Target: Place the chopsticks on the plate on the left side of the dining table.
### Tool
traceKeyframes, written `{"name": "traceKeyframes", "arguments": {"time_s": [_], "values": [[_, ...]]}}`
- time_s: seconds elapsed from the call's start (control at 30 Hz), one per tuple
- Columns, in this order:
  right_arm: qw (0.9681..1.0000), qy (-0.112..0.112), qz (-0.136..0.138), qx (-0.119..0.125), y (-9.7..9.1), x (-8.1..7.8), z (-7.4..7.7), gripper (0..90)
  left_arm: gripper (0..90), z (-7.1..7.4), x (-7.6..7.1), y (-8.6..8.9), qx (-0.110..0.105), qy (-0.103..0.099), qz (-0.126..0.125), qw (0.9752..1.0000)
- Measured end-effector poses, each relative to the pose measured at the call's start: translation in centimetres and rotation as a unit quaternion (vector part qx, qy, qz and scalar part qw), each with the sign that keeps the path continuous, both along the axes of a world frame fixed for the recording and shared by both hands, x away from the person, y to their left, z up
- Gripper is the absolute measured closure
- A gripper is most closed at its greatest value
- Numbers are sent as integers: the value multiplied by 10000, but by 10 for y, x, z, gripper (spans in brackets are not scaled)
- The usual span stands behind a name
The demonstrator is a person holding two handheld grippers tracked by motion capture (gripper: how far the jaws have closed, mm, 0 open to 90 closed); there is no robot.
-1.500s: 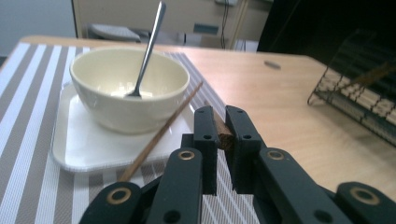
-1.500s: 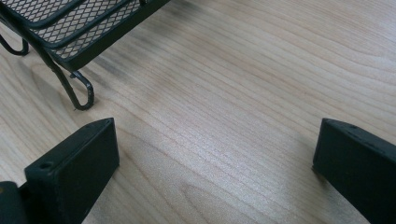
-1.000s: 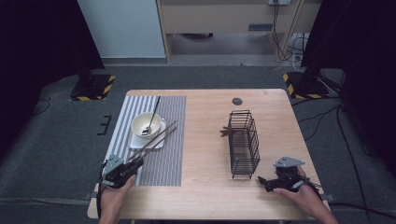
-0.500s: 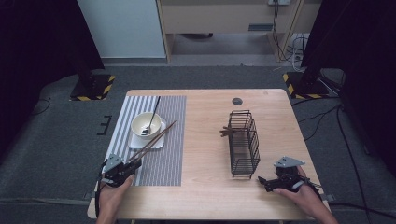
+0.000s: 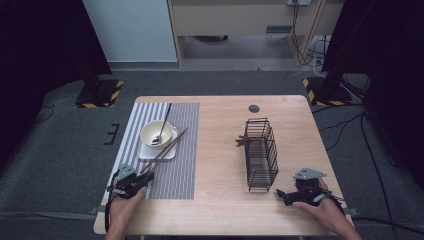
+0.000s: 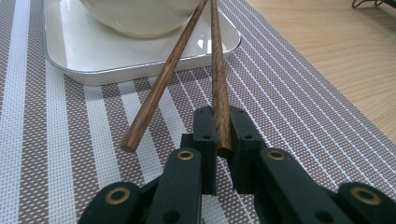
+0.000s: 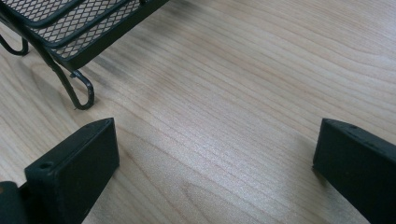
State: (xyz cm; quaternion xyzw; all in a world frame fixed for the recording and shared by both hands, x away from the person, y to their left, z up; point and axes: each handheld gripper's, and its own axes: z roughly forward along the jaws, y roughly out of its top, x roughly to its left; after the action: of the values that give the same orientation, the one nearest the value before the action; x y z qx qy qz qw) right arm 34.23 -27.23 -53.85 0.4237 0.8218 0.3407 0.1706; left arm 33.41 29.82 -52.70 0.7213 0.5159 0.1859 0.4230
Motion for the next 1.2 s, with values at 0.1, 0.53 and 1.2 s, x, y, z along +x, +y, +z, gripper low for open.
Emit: {"name": "traceKeyframes", "arguments": {"time_s": [0.1, 0.53, 1.2], "values": [[10000, -2, 1, 0, 0, 0, 0, 2, 827, -1, 1, 0, -33, 62, 32, 10000], [10000, -6, 6, -4, 0, 0, 0, 2, 825, -5, 3, -1, 3, 212, -2, 9998], [10000, -1, 1, 0, 0, 0, 0, 2, 840, -4, 4, -3, -50, 287, 46, 9996]]}}
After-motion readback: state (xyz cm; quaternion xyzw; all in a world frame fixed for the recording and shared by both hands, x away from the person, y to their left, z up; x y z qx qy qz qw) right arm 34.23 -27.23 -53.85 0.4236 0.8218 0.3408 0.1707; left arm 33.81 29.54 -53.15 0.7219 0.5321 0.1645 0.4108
